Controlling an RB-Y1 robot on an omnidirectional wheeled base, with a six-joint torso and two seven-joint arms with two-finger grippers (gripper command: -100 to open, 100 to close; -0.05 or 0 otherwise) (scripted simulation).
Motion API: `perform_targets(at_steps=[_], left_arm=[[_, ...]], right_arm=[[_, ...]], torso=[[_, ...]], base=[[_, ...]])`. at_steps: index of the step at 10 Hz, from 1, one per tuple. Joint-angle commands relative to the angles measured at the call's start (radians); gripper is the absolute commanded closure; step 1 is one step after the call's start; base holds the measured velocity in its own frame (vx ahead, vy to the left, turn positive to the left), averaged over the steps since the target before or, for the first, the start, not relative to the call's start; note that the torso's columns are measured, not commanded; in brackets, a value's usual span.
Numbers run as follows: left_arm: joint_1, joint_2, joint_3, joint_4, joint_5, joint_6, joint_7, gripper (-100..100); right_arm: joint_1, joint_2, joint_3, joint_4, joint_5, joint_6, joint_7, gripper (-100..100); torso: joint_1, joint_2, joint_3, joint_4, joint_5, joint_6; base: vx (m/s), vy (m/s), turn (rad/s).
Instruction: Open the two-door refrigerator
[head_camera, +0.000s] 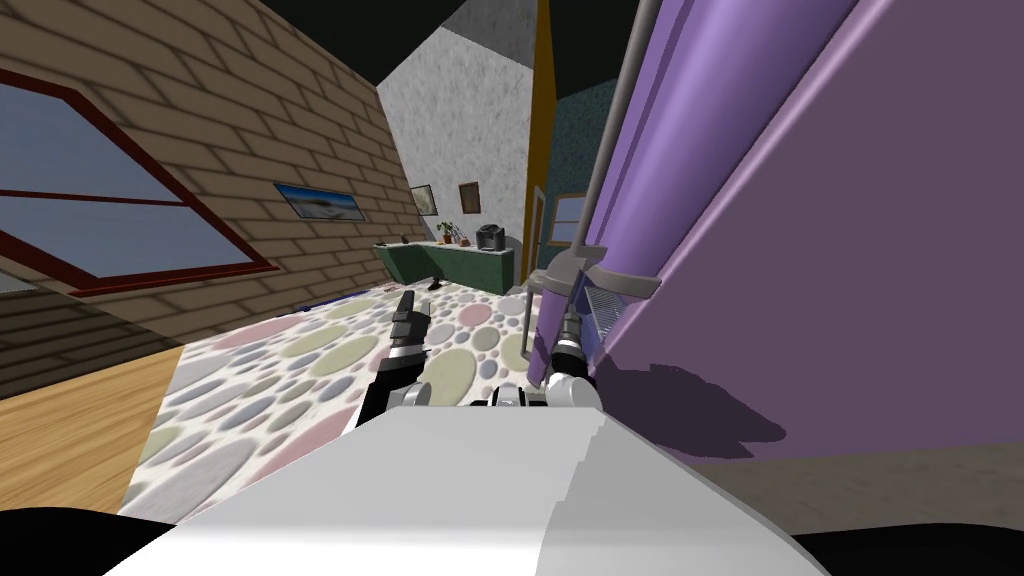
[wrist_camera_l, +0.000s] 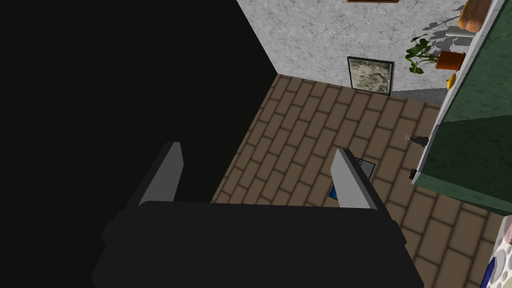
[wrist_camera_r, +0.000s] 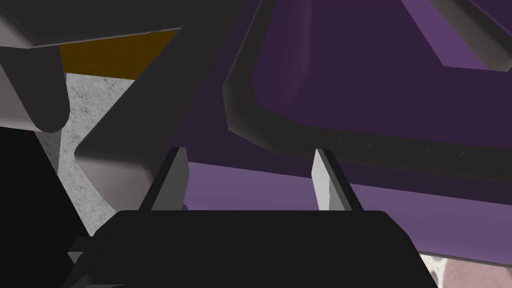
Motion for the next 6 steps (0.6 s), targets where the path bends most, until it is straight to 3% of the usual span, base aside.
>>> perform_targets(at_steps=[1,2,3,4,5,6], left_arm=[[0.0,0.0,0.0,0.0,0.0,0.0,0.0,0],[0.0,0.0,0.0,0.0,0.0,0.0,0.0,0],[0.0,0.0,0.0,0.0,0.0,0.0,0.0,0],[0.0,0.0,0.0,0.0,0.0,0.0,0.0,0],[0.0,0.0,0.0,0.0,0.0,0.0,0.0,0],[0.0,0.0,0.0,0.0,0.0,0.0,0.0,0]], right_arm=[[-0.051,-0.075,-0.055,0.076,-0.01,0.016,0.001,-100],[-0.081,-0.097,-0.082,0.104,-0.017,0.026,0.003,-100],[-0.081,-0.097,-0.083,0.111,-0.017,0.026,0.003,-100],[-0.115,-0.116,-0.114,0.149,-0.024,0.037,0.004,-100],[-0.115,-0.116,-0.114,0.149,-0.024,0.037,0.004,-100],[-0.152,-0.133,-0.148,0.188,-0.031,0.049,0.006,-100]], torso=[[0.004,0.004,0.002,0.003,0.002,0.0],[0.004,0.006,0.003,0.005,0.003,0.0],[0.001,0.003,0.001,0.005,0.003,0.001],[-0.001,0.002,0.001,0.005,0.002,0.001],[-0.004,-0.001,-0.001,0.005,0.002,0.001],[-0.006,-0.003,-0.002,0.005,0.002,0.001]], base=[[0.007,0.05,0.014],[-0.018,0.078,0.025],[-0.016,0.063,0.005],[-0.022,0.06,0.015],[-0.02,0.041,0.0],[-0.026,0.045,0.019]])
